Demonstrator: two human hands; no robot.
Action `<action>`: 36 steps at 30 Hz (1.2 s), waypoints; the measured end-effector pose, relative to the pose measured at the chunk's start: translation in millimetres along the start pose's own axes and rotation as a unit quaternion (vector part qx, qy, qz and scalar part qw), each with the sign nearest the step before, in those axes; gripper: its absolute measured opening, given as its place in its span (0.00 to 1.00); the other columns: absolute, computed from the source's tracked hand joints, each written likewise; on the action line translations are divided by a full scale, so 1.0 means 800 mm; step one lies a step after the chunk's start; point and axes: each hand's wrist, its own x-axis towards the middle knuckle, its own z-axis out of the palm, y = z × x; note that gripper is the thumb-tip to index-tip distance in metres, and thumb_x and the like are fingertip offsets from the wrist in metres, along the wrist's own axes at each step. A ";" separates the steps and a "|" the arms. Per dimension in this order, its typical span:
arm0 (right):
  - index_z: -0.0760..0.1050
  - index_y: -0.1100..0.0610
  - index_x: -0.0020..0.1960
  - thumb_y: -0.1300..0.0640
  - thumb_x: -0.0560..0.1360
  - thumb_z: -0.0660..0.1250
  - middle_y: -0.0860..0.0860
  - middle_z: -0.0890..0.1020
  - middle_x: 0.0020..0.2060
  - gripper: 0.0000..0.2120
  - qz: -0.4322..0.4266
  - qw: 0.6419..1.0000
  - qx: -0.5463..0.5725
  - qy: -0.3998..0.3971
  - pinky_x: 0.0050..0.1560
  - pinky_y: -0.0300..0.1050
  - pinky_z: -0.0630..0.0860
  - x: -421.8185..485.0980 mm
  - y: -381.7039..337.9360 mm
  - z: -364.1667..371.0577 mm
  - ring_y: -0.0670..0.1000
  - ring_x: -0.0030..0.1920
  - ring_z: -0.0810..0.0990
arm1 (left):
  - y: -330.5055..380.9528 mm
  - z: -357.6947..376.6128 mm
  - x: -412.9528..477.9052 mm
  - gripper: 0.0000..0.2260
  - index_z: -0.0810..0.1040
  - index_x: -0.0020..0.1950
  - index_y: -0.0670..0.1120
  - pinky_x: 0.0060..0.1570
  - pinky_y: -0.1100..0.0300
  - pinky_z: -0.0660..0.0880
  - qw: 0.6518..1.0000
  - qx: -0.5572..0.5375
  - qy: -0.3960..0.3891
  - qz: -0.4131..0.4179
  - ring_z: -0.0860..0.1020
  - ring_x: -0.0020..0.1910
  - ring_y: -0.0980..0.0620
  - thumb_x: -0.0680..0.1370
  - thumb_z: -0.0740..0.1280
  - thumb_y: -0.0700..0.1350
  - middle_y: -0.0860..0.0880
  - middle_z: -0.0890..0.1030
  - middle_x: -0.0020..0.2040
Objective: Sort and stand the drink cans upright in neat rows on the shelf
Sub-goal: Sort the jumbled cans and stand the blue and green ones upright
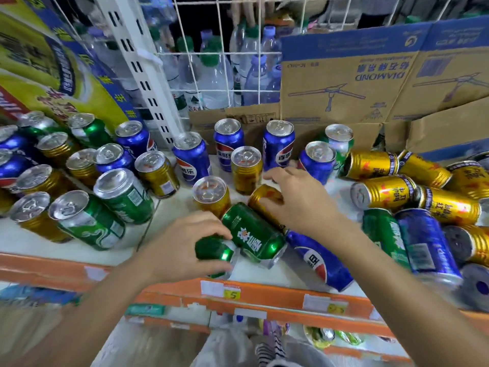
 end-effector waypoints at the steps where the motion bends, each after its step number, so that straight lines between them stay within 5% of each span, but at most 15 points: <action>1: 0.68 0.56 0.66 0.44 0.74 0.65 0.57 0.76 0.59 0.25 0.022 0.999 -0.019 -0.027 0.59 0.52 0.71 0.006 -0.002 0.006 0.59 0.61 0.72 | -0.006 0.002 -0.007 0.24 0.76 0.58 0.58 0.55 0.70 0.68 0.999 0.009 -0.039 -0.007 0.71 0.54 0.65 0.67 0.68 0.69 0.60 0.75 0.55; 4: 0.63 0.57 0.68 0.38 0.73 0.64 0.58 0.73 0.62 0.32 0.108 0.985 -0.039 -0.126 0.58 0.52 0.72 0.023 -0.001 0.020 0.60 0.62 0.73 | -0.016 0.008 -0.016 0.33 0.68 0.65 0.61 0.60 0.61 0.66 0.988 0.114 -0.100 0.018 0.70 0.59 0.59 0.64 0.65 0.73 0.59 0.71 0.60; 8: 0.63 0.57 0.68 0.35 0.72 0.62 0.58 0.75 0.60 0.33 0.184 0.966 0.017 -0.181 0.55 0.50 0.73 0.029 0.001 0.035 0.59 0.59 0.75 | -0.018 0.015 -0.011 0.34 0.69 0.65 0.58 0.54 0.58 0.73 0.980 0.178 -0.060 0.066 0.75 0.54 0.57 0.63 0.67 0.70 0.57 0.74 0.56; 12: 0.67 0.56 0.66 0.35 0.70 0.65 0.56 0.76 0.60 0.33 0.188 0.968 0.054 -0.158 0.56 0.48 0.73 0.028 0.008 0.037 0.56 0.58 0.75 | -0.027 0.015 -0.015 0.32 0.71 0.64 0.56 0.54 0.57 0.73 0.992 0.108 -0.018 0.066 0.74 0.54 0.57 0.64 0.69 0.66 0.56 0.75 0.57; 15: 0.69 0.54 0.64 0.39 0.67 0.71 0.53 0.77 0.55 0.32 0.175 0.973 0.093 -0.118 0.54 0.45 0.72 0.028 0.006 0.034 0.53 0.54 0.75 | -0.037 0.002 -0.025 0.29 0.69 0.62 0.60 0.57 0.68 0.66 0.998 -0.017 0.054 -0.023 0.71 0.56 0.63 0.63 0.70 0.64 0.63 0.71 0.58; 19: 0.70 0.54 0.62 0.49 0.63 0.78 0.50 0.76 0.53 0.32 0.137 0.978 0.159 -0.010 0.50 0.40 0.67 0.030 -0.007 0.029 0.48 0.51 0.72 | -0.051 0.000 -0.039 0.28 0.69 0.61 0.58 0.55 0.73 0.66 0.966 -0.137 0.189 -0.113 0.72 0.55 0.66 0.63 0.70 0.60 0.63 0.72 0.57; 23: 0.68 0.56 0.63 0.59 0.62 0.79 0.47 0.74 0.51 0.33 0.146 0.968 0.201 0.033 0.51 0.41 0.67 0.034 -0.019 0.033 0.48 0.52 0.72 | -0.059 -0.001 -0.047 0.28 0.66 0.60 0.59 0.49 0.76 0.68 0.929 -0.222 0.237 -0.177 0.73 0.54 0.68 0.63 0.69 0.60 0.61 0.73 0.56; 29: 0.65 0.57 0.67 0.60 0.65 0.77 0.53 0.76 0.57 0.35 0.216 0.941 0.254 0.049 0.62 0.52 0.71 0.027 -0.012 0.050 0.54 0.60 0.74 | -0.071 -0.002 -0.036 0.31 0.64 0.60 0.56 0.54 0.69 0.70 0.919 -0.242 0.255 -0.175 0.74 0.55 0.60 0.62 0.72 0.59 0.53 0.73 0.56; 33: 0.61 0.57 0.71 0.59 0.69 0.75 0.54 0.73 0.65 0.36 0.210 0.954 0.206 0.048 0.60 0.45 0.68 0.022 -0.018 0.048 0.55 0.64 0.72 | -0.072 0.004 -0.029 0.32 0.64 0.63 0.51 0.56 0.68 0.70 0.922 -0.223 0.269 -0.164 0.73 0.57 0.56 0.63 0.71 0.59 0.49 0.72 0.58; 36: 0.62 0.57 0.71 0.55 0.70 0.74 0.55 0.72 0.65 0.34 0.190 0.967 0.153 0.077 0.60 0.46 0.68 0.007 -0.018 0.038 0.56 0.64 0.71 | -0.075 0.009 -0.033 0.32 0.64 0.65 0.48 0.60 0.58 0.72 0.915 -0.217 0.295 -0.171 0.73 0.59 0.51 0.66 0.71 0.57 0.46 0.72 0.60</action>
